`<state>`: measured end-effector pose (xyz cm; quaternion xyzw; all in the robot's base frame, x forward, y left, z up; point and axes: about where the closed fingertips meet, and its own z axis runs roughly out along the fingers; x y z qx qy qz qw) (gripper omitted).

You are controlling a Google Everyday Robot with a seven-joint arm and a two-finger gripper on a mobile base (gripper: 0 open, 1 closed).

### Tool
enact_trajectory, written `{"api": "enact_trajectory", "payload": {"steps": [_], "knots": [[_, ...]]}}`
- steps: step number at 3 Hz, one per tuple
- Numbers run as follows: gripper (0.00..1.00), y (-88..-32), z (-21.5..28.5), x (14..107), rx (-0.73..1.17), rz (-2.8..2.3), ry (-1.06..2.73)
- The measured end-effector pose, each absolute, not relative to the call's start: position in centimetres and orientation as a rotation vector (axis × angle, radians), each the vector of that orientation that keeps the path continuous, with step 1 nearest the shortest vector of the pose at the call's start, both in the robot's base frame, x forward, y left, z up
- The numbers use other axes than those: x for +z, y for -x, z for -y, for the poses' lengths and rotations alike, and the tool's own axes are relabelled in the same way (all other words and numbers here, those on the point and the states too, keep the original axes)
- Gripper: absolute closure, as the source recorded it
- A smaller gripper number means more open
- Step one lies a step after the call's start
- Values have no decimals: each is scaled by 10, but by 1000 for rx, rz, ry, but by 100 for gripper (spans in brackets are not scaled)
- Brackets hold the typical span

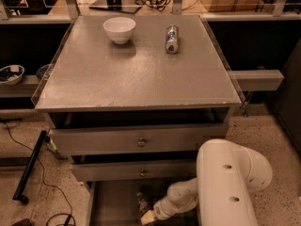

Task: Place water bottle into bottom drawer

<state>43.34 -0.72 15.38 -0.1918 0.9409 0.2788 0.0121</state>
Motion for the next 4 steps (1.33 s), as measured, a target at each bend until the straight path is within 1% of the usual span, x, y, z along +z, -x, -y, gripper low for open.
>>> {"api": "enact_trajectory", "payload": {"steps": [1, 2, 3, 4], "knots": [[100, -433, 5, 149, 872, -2940, 586], [96, -432, 4, 145, 894, -2949, 590], [73, -432, 4, 145, 894, -2949, 590], [42, -432, 4, 145, 894, -2950, 590]]}}
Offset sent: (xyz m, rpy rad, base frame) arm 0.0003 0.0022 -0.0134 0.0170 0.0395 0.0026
